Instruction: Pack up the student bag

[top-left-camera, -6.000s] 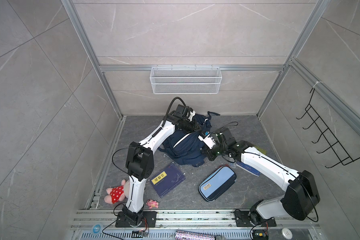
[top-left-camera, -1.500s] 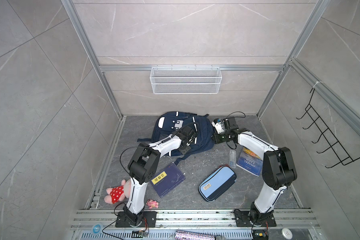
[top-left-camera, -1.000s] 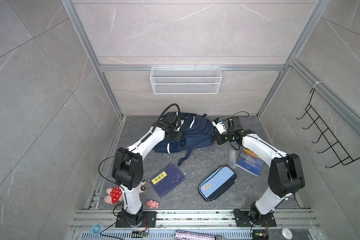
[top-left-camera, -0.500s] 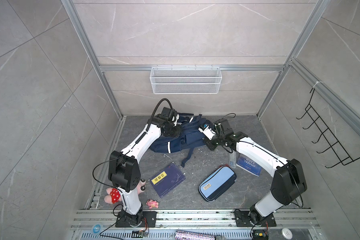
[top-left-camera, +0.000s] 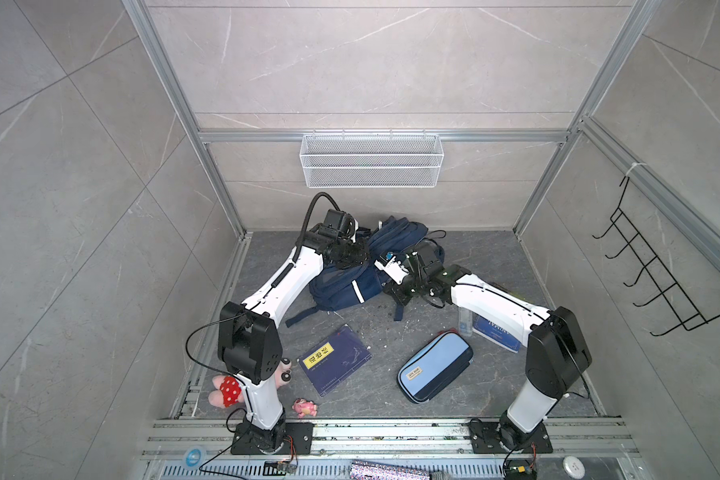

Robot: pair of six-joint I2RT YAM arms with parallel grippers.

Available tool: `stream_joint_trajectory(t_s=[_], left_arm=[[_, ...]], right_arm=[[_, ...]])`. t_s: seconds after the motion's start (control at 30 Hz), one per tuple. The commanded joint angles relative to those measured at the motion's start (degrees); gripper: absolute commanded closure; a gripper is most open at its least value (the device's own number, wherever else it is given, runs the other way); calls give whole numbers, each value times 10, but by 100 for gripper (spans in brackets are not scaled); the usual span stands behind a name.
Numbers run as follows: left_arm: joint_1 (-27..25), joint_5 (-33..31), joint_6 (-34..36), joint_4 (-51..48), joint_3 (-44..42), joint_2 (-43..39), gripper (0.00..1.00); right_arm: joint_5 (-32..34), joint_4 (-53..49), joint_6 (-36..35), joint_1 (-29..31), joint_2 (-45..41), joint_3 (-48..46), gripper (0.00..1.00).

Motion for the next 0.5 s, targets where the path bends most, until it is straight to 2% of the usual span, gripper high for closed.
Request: stream_joint_trajectory(t_s=[0.0,0.1,0.13,0.33,0.4,0.47], left_arm=[[2,13,-16,111,21,-18,100],[2,16,21,134,-11,-30,100],[3,21,36,147,-27,-36,100],[2,8,196,143,-71,-44,100],[0,-3,245,122,-70,-29,100],[-3,-27,279,94,-63,-8,100]], right_arm=[[-33,18,51,1,-6,-19,100],[-35,28,91,-24,-30,-37,100],[-42,32,108,-36,-44,-44,96],[-86,46,228,-130,-142,-101,47],[-89,48,268,-170,-174,-125,36],[-90,33,303,-211,-194,-141,31]])
